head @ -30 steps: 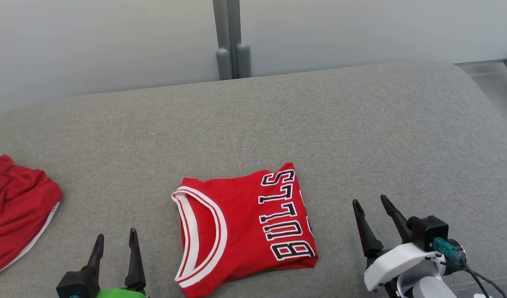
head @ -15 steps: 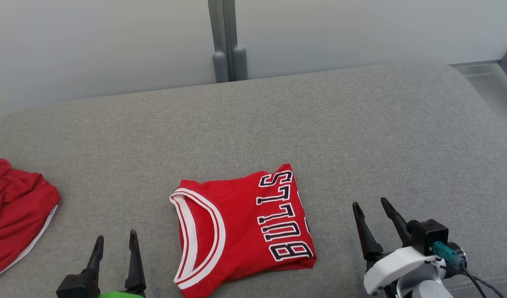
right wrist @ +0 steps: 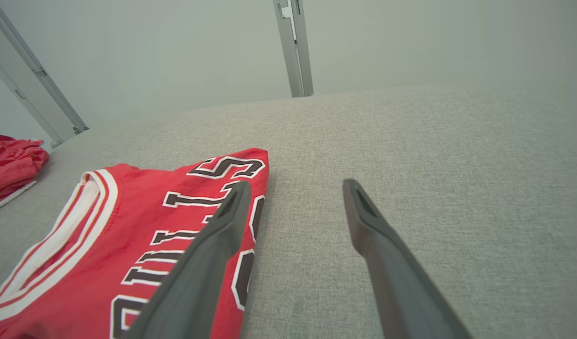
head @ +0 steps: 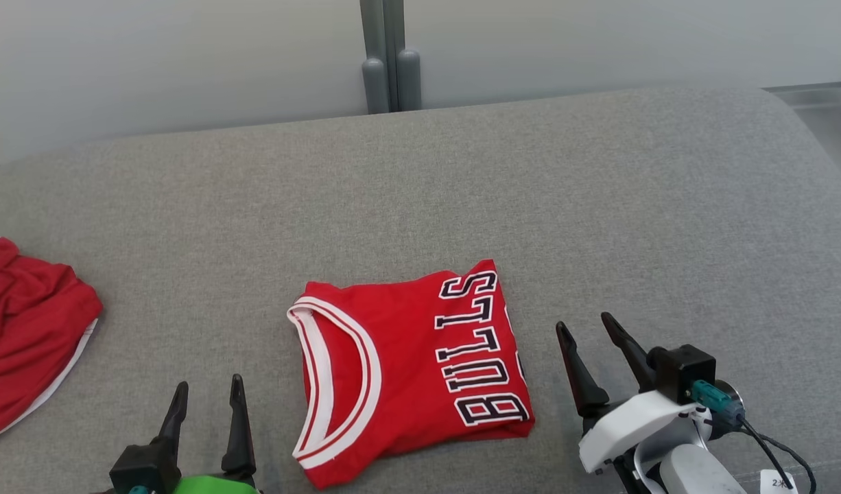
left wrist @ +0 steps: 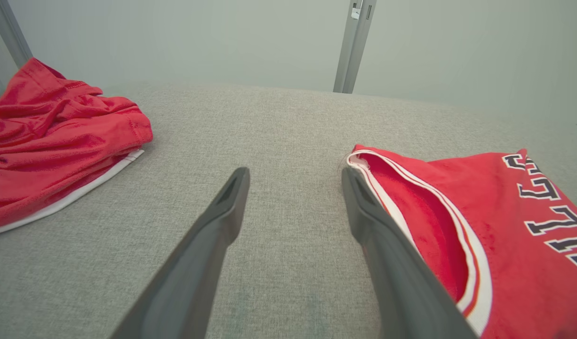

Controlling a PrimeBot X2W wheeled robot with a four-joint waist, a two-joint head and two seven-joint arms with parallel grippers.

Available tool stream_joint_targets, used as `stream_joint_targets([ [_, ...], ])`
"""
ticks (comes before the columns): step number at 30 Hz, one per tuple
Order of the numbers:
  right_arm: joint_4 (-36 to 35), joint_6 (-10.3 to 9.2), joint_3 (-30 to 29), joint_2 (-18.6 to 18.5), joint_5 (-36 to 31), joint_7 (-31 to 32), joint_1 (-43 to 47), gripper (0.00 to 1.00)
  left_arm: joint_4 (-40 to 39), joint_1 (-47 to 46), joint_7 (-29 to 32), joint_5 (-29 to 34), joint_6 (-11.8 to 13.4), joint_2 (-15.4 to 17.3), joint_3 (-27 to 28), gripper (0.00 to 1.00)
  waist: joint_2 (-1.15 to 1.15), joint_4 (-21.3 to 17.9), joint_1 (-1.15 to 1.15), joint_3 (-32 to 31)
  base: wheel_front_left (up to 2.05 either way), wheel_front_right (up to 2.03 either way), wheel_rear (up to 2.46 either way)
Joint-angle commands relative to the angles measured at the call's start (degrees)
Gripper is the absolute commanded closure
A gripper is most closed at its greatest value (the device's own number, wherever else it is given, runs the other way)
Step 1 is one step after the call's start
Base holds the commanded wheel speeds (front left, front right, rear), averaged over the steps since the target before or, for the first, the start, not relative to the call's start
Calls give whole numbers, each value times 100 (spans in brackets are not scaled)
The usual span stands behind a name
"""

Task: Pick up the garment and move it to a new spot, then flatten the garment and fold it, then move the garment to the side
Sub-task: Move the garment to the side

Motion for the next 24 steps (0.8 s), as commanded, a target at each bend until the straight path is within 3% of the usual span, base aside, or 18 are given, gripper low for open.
stream_joint_targets([
  [1, 47, -2, 39, -14, 64, -20, -136, 0, -21, -161, 3, 38, -11, 20, -28, 0, 0, 125, 0, 260, 0, 0, 0],
  [8, 439, -2, 405, -41, 338, -16, -610, 0, -4, -499, 3, 61, -28, 20, -258, 0, 0, 437, 0, 810, 0, 0, 0],
  [15, 1216, -2, 749, -52, 1046, -10, -1072, 0, -4, -702, 3, 52, 1, 19, -421, 0, 0, 685, 0, 1079, 0, 0, 0],
  [20, 1587, -2, 1369, -144, 1671, 46, -1315, 0, -2, -750, 3, 48, 38, 19, -455, 0, 0, 768, 0, 1147, 0, 0, 0],
  [22, 1693, -3, 1499, -180, 1842, 45, -1371, 76, 6, -765, 3, 31, 47, 19, -461, 0, 0, 777, 0, 1141, 0, 0, 0],
  [23, 1745, -5, 1547, -193, 1903, 37, -1385, 100, 11, -764, 3, 19, 48, 19, -460, 0, 0, 772, 0, 1125, 0, 0, 0],
  [24, 1797, -4, 1568, -220, 1961, 42, -1392, 100, 15, -750, 3, 8, 55, 19, -457, 0, 0, 761, 0, 1100, 0, 0, 0],
])
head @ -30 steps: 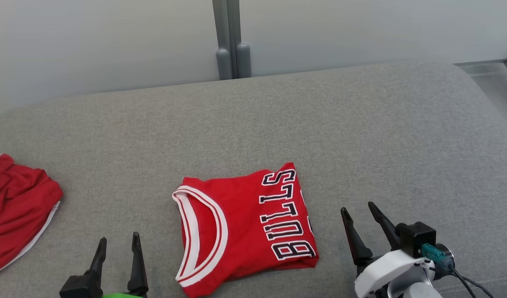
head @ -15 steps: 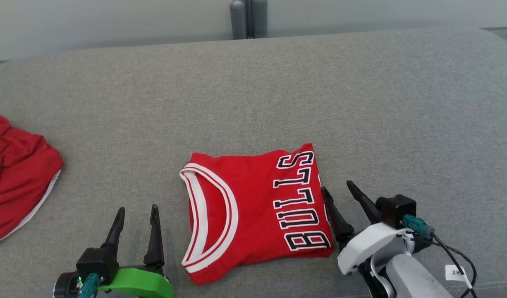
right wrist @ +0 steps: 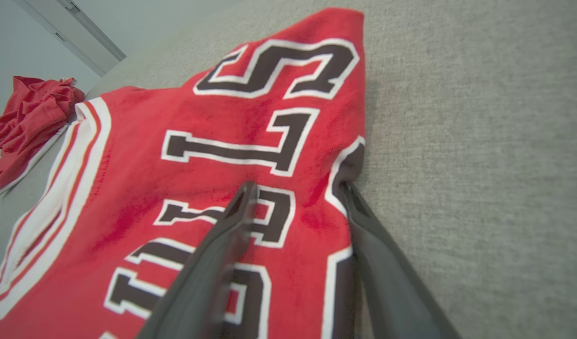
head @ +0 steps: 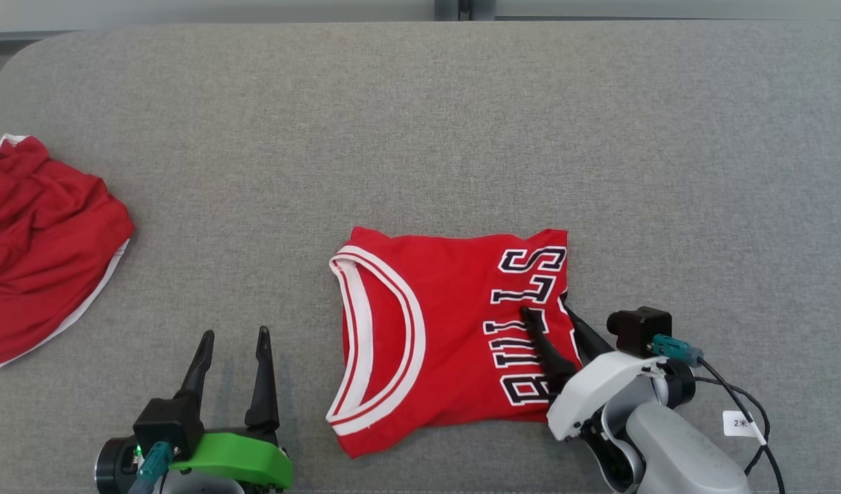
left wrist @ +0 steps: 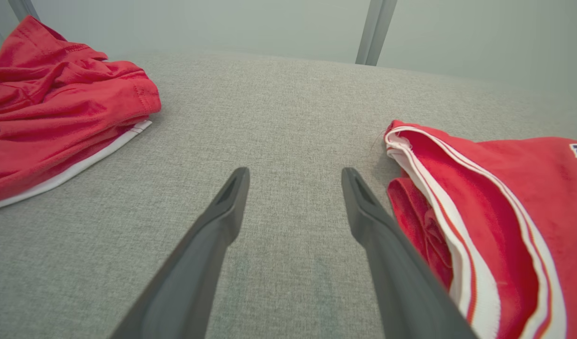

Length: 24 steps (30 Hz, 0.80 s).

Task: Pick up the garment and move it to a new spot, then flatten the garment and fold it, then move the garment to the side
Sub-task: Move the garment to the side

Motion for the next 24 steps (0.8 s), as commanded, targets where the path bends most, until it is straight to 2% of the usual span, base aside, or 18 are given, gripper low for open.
stream_joint_targets([
  [1, 175, -7, 52, -56, 111, 34, 32, 100, 12, -59, 3, -8, 29, 18, 2, 0, 0, -28, 0, -49, 0, 0, 0],
  [8, 364, -13, -9, -192, 200, -5, 19, 100, 48, 40, 3, -23, 8, 19, 48, 0, 0, -183, 0, -212, 0, 0, 0],
  [16, 116, -11, -517, -162, 2, -13, 266, 100, 61, 188, 3, 26, -76, 18, 69, 0, 0, -511, 0, -565, 0, 0, 0],
  [24, 69, -10, -872, -81, -201, -14, 702, 100, 58, 441, 3, 25, -161, 19, 93, 0, 0, -1325, 0, -1043, 0, 0, 0],
])
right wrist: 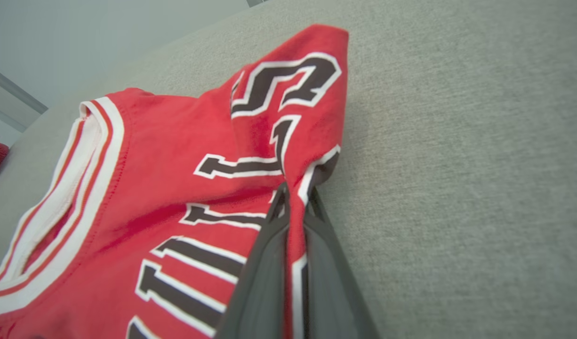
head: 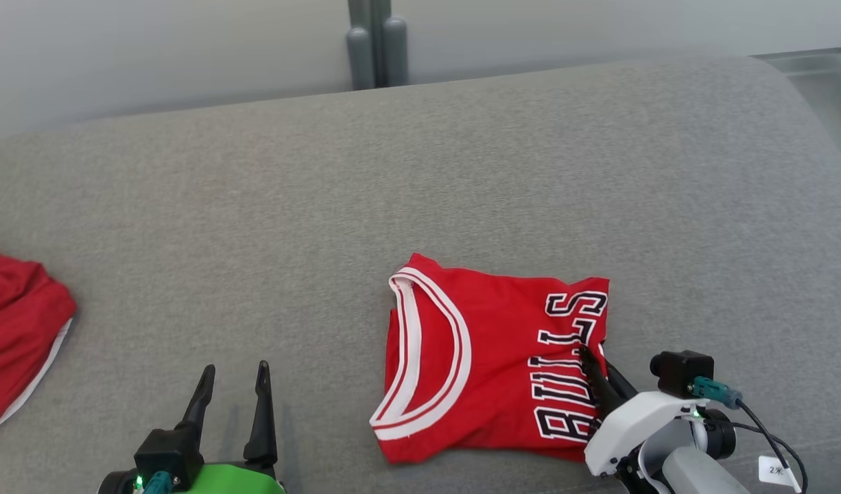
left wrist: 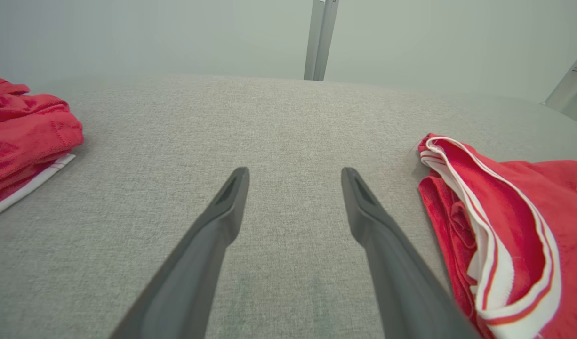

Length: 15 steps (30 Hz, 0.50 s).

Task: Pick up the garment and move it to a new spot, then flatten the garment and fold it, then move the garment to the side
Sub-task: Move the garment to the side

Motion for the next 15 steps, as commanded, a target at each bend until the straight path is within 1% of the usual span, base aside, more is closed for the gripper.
stream_joint_targets([
  [1, -23, -12, -36, -7, -39, -11, 94, 100, -6, 86, 3, -17, -25, 18, 8, 0, 0, -573, 0, -343, 0, 0, 0],
  [5, -78, -12, -23, 11, -90, -11, 150, 100, -38, 88, 3, -60, -25, 17, 7, 0, 0, -1083, 0, -392, 0, 0, 0],
  [10, -175, -12, -8, 41, -106, -12, 128, 100, -100, -10, 3, -29, -44, 19, -80, 0, 0, -1624, 0, -340, 0, 0, 0],
  [15, -233, -11, 145, 70, -91, -12, 65, 100, -162, -112, 3, 0, -32, 19, -171, 0, 0, -2019, 0, -248, 0, 0, 0],
])
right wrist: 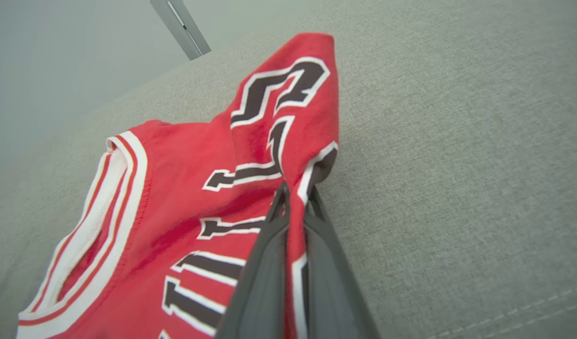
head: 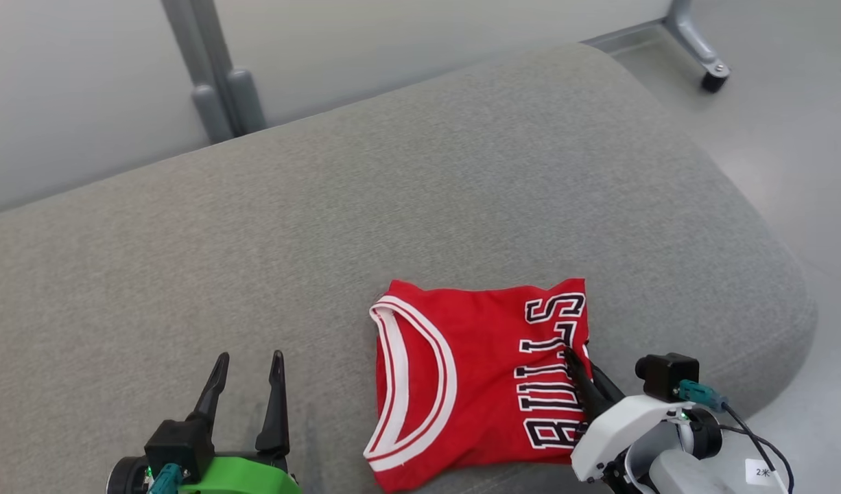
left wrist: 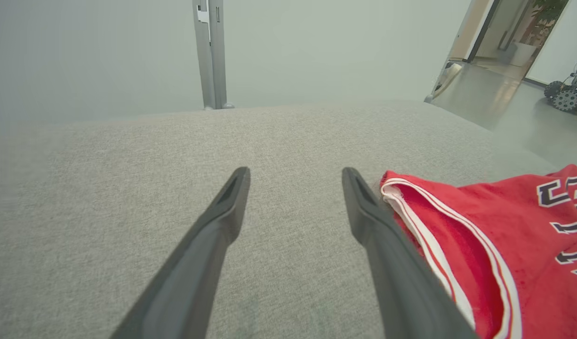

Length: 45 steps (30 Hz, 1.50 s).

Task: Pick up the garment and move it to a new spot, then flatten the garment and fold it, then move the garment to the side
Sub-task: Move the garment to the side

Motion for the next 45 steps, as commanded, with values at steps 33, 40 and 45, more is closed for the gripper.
stream_joint_targets([
  [33, 755, -10, -1354, -1371, -615, -12, -3547, 100, -390, -1602, 3, 1320, -230, 354, -483, 0, 0, 1255, 0, 2681, 0, 0, 0],
  [40, 1518, -10, -2457, -2140, -1244, -12, -3919, 100, -447, -1634, 3, 1364, -151, 470, -546, 0, 0, 1389, 0, 2795, 0, 0, 0],
  [45, 1815, -10, -3165, -2377, -1701, -12, -3783, 100, -449, -1615, 4, 1356, -84, 547, -584, 0, 0, 1420, 0, 2795, 0, 0, 0],
])
